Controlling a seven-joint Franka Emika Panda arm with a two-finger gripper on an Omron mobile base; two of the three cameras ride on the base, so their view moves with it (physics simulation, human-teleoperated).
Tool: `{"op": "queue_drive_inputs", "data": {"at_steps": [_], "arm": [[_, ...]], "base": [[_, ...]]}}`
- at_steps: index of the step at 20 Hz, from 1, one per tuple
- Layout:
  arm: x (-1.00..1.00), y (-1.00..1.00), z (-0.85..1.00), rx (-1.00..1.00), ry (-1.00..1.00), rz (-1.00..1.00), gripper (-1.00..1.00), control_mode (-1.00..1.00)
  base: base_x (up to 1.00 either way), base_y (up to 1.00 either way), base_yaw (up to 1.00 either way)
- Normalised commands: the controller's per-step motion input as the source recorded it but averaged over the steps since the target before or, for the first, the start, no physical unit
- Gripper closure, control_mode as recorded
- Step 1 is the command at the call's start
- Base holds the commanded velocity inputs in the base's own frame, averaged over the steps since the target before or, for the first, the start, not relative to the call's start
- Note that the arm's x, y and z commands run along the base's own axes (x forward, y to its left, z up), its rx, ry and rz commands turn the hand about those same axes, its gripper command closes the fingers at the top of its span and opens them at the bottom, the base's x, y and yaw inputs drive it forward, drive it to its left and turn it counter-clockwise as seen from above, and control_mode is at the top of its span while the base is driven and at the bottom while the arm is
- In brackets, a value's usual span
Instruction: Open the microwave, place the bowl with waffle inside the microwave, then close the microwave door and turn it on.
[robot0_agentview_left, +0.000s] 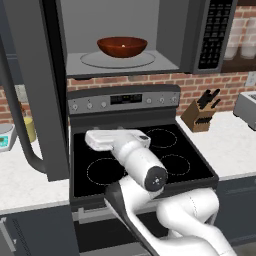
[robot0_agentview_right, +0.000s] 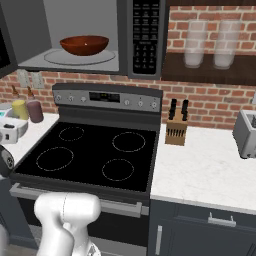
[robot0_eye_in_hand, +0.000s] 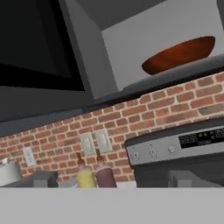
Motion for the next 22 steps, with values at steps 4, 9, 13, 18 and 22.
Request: {"op": "queue_drive_inputs", "data": {"at_steps": [4, 9, 13, 18, 22], "arm": [[-0.17, 1.00, 0.06, -0.13, -0.16, 0.00, -1.00, -1.00], [-0.01, 0.67, 0.07, -0.13, -0.11, -0.05, -1.00, -1.00], [0.00, 0.53, 0.10, -0.11, -0.11, -0.12, -1.00, -1.00], [-0.06, 0.77, 0.02, -0.12, -0.09, -0.17, -1.00, -1.00], [-0.10, 0.76, 0.00, -0.09, -0.10, -0.13, -1.00, -1.00]], "base": [[0.00, 0.00, 0.00], [0.00, 0.00, 0.00], [0.00, 0.00, 0.00], [0.00, 0.00, 0.00], [0.00, 0.00, 0.00]]}}
